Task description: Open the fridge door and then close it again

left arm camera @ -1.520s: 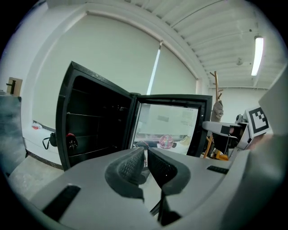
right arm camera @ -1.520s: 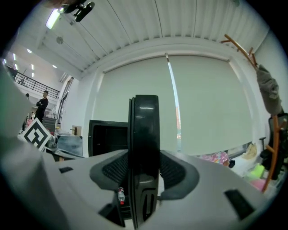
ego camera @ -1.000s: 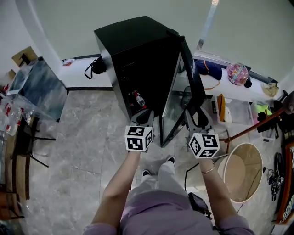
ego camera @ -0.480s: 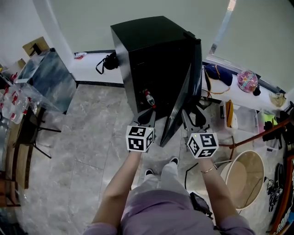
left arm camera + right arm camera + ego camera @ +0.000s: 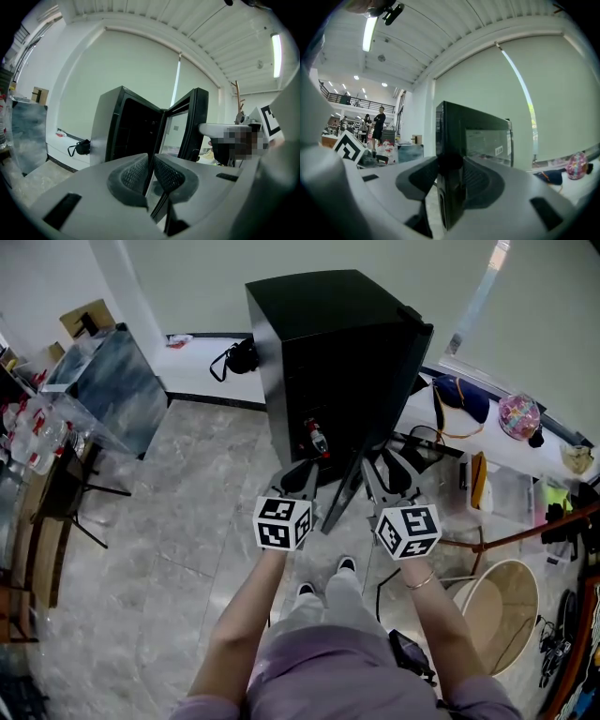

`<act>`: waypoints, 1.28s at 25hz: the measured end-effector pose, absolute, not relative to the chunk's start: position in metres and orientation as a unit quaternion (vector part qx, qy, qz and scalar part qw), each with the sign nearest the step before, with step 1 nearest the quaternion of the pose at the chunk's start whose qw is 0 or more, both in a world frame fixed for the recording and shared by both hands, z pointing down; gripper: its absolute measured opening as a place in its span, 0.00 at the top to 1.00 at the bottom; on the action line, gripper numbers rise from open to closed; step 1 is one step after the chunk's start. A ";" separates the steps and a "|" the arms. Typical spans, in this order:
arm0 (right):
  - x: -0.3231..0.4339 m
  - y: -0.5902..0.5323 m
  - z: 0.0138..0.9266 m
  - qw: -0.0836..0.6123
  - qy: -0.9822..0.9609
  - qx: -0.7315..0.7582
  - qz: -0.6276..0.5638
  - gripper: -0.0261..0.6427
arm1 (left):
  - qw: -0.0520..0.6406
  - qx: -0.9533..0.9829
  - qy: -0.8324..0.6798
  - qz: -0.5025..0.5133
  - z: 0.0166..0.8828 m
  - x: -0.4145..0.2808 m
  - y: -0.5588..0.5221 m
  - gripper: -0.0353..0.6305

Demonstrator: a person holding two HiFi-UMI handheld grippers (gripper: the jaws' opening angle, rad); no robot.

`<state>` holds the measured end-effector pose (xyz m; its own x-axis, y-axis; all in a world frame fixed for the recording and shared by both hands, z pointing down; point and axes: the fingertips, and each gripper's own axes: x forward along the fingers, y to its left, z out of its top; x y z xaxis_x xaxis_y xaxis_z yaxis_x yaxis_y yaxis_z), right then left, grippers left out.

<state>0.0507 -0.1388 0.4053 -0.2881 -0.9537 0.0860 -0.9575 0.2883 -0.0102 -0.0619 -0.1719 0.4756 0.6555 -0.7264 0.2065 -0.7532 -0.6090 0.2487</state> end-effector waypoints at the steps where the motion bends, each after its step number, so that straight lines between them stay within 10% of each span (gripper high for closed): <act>1: 0.047 -0.142 0.405 0.032 -0.806 0.591 0.031 0.71 | 0.160 0.896 -0.413 0.038 0.475 -0.062 -0.174 0.90; 16: 0.003 -0.188 0.406 0.040 -0.859 0.508 0.036 0.73 | 0.139 0.911 -0.387 -0.017 0.440 -0.043 -0.193 0.65; 32: 0.059 -0.213 0.411 0.025 -0.848 0.527 0.056 0.74 | 0.121 0.879 -0.461 -0.004 0.434 -0.042 -0.246 0.68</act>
